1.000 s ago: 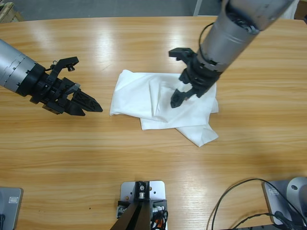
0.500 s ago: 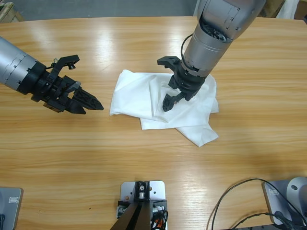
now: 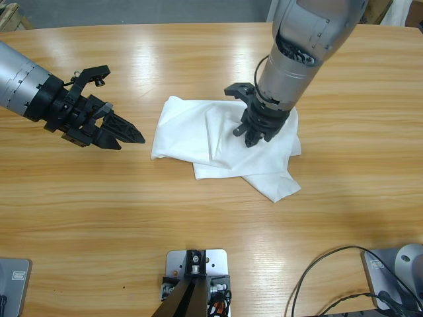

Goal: Fold clothes

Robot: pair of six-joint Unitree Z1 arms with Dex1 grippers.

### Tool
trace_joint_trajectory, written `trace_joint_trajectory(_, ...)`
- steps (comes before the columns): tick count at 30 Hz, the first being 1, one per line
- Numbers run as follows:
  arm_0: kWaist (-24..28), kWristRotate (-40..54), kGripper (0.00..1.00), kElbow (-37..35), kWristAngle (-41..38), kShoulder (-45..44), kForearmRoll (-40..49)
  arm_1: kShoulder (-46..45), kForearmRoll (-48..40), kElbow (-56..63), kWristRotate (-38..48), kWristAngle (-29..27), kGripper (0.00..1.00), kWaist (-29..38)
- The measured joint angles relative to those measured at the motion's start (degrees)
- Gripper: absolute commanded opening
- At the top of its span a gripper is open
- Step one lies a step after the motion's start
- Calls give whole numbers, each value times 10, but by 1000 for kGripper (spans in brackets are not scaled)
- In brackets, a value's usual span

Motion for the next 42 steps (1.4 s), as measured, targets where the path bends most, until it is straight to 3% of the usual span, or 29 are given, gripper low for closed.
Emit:
trace_joint_trajectory(13, -2, -2, 858, 0, 0, 0, 0, -76, -23, 90, 7, 11, 0, 0)
trace_joint_trajectory(25, -10, -8, 858, 0, 0, 0, 3, -133, -23, 173, 68, 17, 0, 0)
trace_joint_trajectory(26, -10, -8, 858, 0, 0, 0, 4, -133, -21, 174, 72, 23, 159, 0)
trace_joint_trajectory(27, -10, -8, 858, 0, 0, 0, 5, -132, -17, 174, 73, 30, 503, 0)
trace_joint_trajectory(28, -10, -8, 858, 0, 0, 0, 6, -129, -15, 174, 75, 36, 740, 0)
trace_joint_trajectory(29, -10, -8, 858, 0, 0, 0, 7, -125, -13, 174, 78, 40, 913, 0)
trace_joint_trajectory(30, -10, -8, 858, 0, 0, 0, 7, -119, -9, 174, 83, 43, 977, 0)
trace_joint_trajectory(36, -10, -8, 858, 0, 0, -1, 10, -99, 16, 176, 115, 46, 1000, 0)
trace_joint_trajectory(42, -10, -8, 858, 0, 0, -4, 14, -167, 20, 151, 125, 23, 1000, 0)
